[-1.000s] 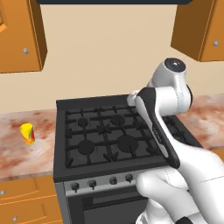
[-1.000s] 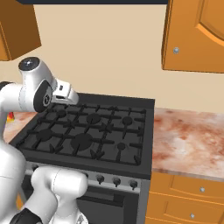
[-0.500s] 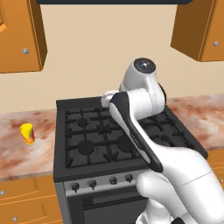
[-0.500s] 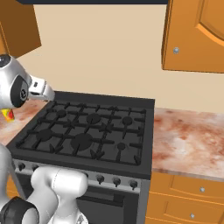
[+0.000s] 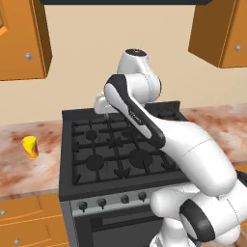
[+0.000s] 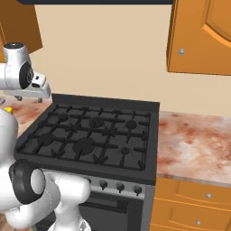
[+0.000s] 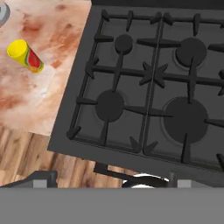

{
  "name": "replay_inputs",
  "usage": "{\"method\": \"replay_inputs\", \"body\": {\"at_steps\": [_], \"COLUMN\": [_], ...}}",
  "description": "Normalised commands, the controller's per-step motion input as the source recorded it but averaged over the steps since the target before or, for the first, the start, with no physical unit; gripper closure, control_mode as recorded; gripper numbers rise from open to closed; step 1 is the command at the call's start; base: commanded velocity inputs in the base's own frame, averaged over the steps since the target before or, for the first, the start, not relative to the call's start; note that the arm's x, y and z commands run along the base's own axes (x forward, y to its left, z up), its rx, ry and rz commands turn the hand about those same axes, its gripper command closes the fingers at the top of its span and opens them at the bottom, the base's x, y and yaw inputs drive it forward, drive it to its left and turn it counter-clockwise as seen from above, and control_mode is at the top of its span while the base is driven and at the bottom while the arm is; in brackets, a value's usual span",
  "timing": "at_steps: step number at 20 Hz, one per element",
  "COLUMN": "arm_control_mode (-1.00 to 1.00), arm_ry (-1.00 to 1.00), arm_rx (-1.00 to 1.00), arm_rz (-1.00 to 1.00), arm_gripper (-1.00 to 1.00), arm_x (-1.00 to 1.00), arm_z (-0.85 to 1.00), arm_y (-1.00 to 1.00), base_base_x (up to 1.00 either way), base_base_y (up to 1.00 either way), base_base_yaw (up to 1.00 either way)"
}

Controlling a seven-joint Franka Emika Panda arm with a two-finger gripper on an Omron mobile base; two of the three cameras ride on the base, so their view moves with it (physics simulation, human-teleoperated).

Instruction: Pick the cup and bowl from the counter and place them on the counter next to the sink.

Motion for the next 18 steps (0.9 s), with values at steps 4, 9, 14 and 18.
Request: {"method": "replay_inputs", "body": {"at_steps": [4,9,14,18], "arm_control_mode": [-1.0,-1.0,-1.0,-1.0], "arm_ry": [0.18,-0.02,-0.11,-0.19], "arm_rx": [0.0,0.0,0.0,0.02], "arm_rz": [0.03,-0.01,-0.03,-0.01], "arm_gripper": [-1.0,-1.0,-1.0,-1.0], "arm_x": [0.44,0.31,0.23,0.04], "arm_z": [-0.13,-0.4,-0.54,-0.39], "arm_y": [0.12,0.01,0.06,0.0], "base_base_x": [0.0,0.0,0.0,0.0], "base_base_y": [0.0,0.0,0.0,0.0], "base_base_yaw": [0.0,0.0,0.0,0.0]}}
